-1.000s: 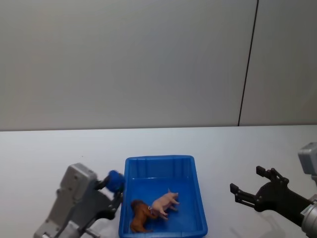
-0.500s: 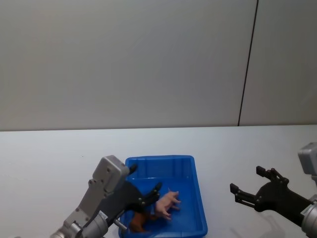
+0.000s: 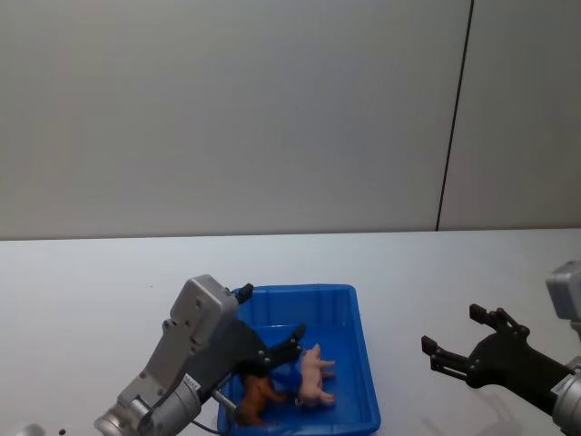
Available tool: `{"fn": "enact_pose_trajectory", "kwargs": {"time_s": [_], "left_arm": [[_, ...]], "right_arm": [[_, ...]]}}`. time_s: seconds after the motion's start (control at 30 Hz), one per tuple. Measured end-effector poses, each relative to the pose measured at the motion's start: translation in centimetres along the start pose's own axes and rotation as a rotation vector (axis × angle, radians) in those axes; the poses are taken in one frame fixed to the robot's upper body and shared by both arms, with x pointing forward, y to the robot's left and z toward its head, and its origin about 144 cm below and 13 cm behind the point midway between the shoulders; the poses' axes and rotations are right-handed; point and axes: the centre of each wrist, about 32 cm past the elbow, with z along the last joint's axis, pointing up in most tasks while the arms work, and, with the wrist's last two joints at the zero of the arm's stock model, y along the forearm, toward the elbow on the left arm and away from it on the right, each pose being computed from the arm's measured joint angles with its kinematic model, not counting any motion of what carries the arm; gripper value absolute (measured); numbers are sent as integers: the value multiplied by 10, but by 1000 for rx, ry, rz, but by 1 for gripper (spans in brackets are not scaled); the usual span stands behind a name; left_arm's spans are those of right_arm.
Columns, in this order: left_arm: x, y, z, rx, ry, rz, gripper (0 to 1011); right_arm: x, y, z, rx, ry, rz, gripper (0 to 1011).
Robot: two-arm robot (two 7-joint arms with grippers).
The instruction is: Pick up the two dolls from the table and place them into the box.
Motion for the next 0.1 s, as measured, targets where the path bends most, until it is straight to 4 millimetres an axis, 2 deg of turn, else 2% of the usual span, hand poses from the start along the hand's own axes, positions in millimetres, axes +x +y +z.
{"fn": "enact_pose_trajectory", "kwargs": {"time_s": [0.1], "left_arm": [[1, 0, 1, -6, -1, 1, 1001]], "right_arm": [[0, 0, 0, 0, 0, 0, 1001]]}}
